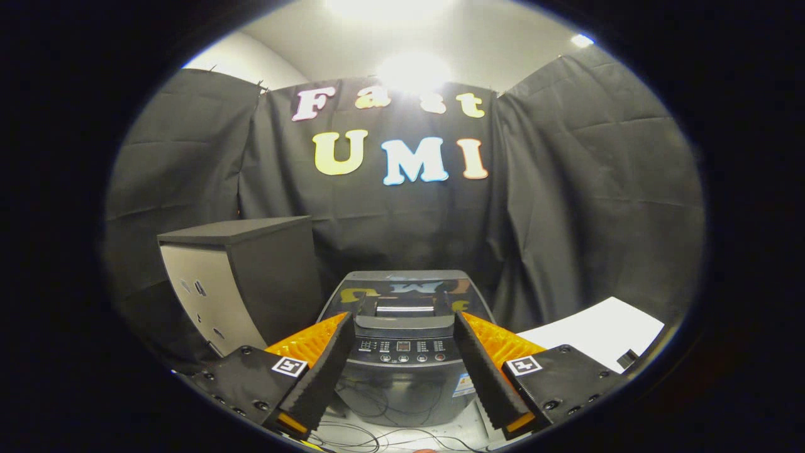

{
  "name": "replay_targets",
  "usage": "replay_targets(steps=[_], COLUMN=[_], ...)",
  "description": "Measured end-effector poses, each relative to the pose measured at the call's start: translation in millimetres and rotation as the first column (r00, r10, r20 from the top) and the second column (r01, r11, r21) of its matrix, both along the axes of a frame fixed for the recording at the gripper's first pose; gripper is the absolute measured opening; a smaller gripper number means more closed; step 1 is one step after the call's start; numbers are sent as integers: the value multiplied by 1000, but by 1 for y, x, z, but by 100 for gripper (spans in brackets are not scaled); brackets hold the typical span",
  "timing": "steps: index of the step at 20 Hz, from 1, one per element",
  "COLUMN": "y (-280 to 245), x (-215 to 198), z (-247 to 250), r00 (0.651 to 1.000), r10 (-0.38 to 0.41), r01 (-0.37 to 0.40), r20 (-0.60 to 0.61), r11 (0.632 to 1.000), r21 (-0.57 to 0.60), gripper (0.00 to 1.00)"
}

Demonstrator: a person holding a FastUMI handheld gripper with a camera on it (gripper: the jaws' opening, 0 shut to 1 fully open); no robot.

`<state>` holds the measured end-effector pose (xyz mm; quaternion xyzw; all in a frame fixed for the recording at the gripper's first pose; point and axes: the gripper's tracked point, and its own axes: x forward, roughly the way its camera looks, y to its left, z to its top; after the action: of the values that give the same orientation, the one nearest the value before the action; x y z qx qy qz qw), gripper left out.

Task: Put the clothes into the washing machine and then close the washing machine lid.

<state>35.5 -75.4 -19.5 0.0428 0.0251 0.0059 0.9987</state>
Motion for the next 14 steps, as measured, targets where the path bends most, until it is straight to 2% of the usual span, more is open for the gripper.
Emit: replay_targets(steps=[2,6,10,14], y=[-6,0,17,24], x=[-28,-69,-108,-127], z=[10,14,14,14], r00=[998,996,997,998], r10=[-47,-87,-78,-64], r01=[46,86,77,64], r20=[31,34,20,23], r11=[999,995,996,998], r21=[16,42,50,30], gripper=[99,98,98,98])
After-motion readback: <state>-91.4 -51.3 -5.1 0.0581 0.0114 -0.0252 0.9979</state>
